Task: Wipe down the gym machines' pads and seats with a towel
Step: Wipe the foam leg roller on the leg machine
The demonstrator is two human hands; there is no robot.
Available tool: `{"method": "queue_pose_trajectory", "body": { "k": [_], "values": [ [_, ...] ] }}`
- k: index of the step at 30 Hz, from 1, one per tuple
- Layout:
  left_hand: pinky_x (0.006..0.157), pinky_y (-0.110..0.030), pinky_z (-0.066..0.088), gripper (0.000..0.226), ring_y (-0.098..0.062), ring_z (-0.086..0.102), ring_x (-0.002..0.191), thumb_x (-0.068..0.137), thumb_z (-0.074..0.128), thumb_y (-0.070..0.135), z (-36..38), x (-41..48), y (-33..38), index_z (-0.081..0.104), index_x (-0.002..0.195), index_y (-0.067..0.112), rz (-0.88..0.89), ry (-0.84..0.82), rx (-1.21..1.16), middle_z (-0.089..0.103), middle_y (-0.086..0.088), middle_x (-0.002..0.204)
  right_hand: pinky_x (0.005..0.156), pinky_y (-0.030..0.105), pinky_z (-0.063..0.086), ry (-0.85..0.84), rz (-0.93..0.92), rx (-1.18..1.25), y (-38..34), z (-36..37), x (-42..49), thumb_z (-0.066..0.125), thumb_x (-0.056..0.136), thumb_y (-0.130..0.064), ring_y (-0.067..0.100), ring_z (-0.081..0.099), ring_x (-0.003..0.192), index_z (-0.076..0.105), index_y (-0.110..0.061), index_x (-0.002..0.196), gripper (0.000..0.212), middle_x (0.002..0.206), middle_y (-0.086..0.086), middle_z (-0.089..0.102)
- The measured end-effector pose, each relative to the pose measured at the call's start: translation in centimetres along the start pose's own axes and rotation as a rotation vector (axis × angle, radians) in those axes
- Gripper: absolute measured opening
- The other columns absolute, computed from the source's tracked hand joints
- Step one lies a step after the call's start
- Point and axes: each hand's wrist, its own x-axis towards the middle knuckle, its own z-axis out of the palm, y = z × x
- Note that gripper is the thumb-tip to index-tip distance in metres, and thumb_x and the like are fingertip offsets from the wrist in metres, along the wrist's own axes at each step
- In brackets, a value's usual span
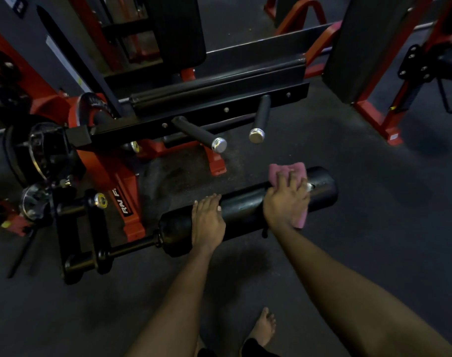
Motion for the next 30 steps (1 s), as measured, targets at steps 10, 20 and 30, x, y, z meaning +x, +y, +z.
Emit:
{"method": "queue_pose_trajectory", "body": {
  "k": [10,20,30],
  "values": [
    [0.125,-0.040,0.015,0.041,-0.022,0.041,0.141,0.106,0.039,0.013,0.6,-0.1,0.0,0.049,0.146,0.012,0.014,0.012,-0.005,0.051,-0.006,0.149,0.106,0.057,0.035,-0.034,-0.290,-0.123,5.3,-1.6,2.7,0.046,0.085,-0.035,0.039,0.035,0.140,0.048,-0.030,0.147,0.063,0.162,0.007,0.035],
    [0.123,-0.041,0.020,0.040,-0.022,0.047,0.134,0.103,0.044,0.011,0.8,-0.1,0.1,0.053,0.141,0.013,0.023,0.051,0.031,0.056,-0.006,0.142,0.109,0.059,0.032,-0.061,-0.400,-0.078,3.0,0.0,-1.5,0.055,0.091,-0.035,0.036,0.022,0.149,0.038,-0.034,0.153,0.064,0.166,0.002,0.025],
    [0.120,-0.042,0.026,0.037,-0.019,0.048,0.130,0.102,0.044,0.013,1.2,-0.1,0.0,0.054,0.138,0.016,0.019,0.066,0.069,0.057,-0.002,0.137,0.109,0.068,0.030,-0.004,-0.111,-0.009,8.0,-3.1,6.8,0.052,0.096,-0.034,0.038,0.018,0.151,0.040,-0.034,0.151,0.057,0.166,0.000,0.025]
  ]
}}
